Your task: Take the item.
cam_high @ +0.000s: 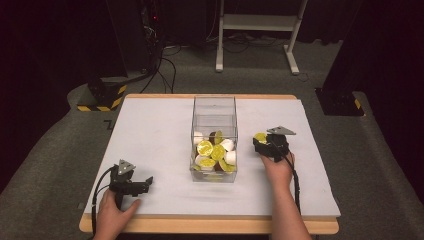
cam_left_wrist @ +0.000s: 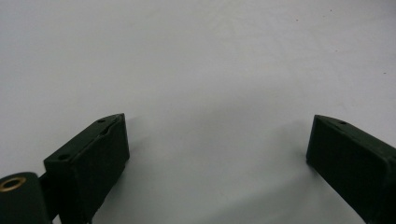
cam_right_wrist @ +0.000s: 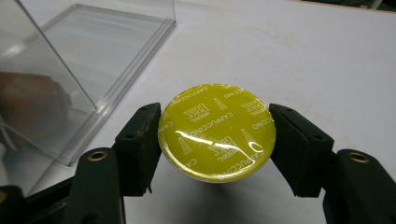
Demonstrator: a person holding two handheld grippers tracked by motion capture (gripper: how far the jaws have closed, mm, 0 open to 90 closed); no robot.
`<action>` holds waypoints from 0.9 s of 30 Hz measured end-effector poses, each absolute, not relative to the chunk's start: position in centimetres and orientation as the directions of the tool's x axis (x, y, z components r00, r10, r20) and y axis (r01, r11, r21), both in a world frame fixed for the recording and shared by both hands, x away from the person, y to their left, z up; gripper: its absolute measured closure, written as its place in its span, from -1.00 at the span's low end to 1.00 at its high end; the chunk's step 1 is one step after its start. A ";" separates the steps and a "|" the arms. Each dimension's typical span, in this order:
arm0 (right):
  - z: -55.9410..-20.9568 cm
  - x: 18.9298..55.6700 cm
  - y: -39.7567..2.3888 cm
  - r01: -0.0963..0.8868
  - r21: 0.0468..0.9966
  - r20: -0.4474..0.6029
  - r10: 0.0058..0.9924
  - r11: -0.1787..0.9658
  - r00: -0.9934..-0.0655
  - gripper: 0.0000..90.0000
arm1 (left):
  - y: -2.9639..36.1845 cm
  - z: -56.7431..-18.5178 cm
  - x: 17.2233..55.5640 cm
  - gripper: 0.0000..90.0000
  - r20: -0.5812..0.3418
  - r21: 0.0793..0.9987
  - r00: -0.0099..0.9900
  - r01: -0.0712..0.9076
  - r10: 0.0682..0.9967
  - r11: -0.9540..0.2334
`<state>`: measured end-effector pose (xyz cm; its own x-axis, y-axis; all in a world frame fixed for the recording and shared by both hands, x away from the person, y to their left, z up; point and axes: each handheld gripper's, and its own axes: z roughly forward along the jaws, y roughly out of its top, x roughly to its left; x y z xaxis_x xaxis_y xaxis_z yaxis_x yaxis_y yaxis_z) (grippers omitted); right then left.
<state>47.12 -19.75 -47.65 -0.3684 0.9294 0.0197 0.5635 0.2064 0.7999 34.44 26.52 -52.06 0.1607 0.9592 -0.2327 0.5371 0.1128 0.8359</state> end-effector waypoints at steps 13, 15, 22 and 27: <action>-48.9 47.9 -20.3 0.589 0.779 -0.015 0.946 0.214 -0.324 -0.16 | 26.5 -52.1 34.4 -0.87 -0.232 0.836 0.162 0.538 0.959 0.111; -49.1 48.0 -20.4 0.594 0.775 -0.014 0.947 0.213 -0.322 -0.16 | 26.5 -52.1 34.4 -0.87 -0.232 0.836 0.161 0.537 0.959 0.112; -49.3 48.0 -20.5 0.589 0.780 -0.012 0.946 0.211 -0.324 -0.17 | 26.5 -52.1 34.4 -0.87 -0.232 0.836 0.161 0.537 0.959 0.112; -49.4 48.0 -20.6 0.592 0.779 -0.004 0.946 0.206 -0.324 -0.19 | 26.5 -52.1 34.4 -0.87 -0.232 0.836 0.161 0.538 0.959 0.112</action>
